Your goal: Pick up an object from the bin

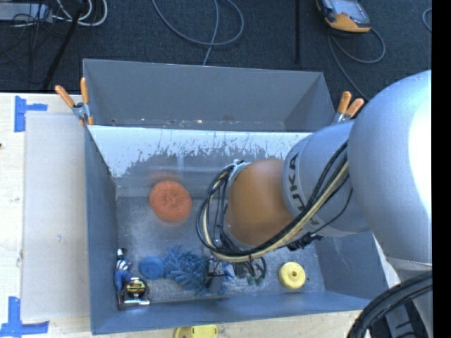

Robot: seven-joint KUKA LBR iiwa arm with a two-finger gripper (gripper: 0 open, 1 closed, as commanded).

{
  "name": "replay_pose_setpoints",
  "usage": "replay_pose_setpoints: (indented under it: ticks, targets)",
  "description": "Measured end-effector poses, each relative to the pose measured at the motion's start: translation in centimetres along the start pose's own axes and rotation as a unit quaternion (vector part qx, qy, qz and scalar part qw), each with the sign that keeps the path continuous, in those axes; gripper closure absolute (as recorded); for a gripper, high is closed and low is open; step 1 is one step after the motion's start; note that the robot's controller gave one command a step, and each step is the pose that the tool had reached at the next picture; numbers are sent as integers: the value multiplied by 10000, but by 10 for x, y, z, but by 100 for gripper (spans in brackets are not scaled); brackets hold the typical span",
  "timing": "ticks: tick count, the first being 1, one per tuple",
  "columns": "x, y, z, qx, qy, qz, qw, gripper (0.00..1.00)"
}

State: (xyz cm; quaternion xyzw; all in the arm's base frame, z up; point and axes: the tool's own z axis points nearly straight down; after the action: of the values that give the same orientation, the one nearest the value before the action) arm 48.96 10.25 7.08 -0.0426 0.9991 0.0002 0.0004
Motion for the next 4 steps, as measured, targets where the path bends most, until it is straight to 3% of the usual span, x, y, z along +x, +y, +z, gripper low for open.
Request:
replay_pose_setpoints:
  ticks: [1,2,3,4]
  targets:
    - [0,0,0,0,0,-1,10000,100]
    - [6,1,-44,7,52,-2,10000,100]
    - [-27,2,-89,2,-3,-120,9999,100]
    - [-19,1,-98,5,33,-134,9999,100]
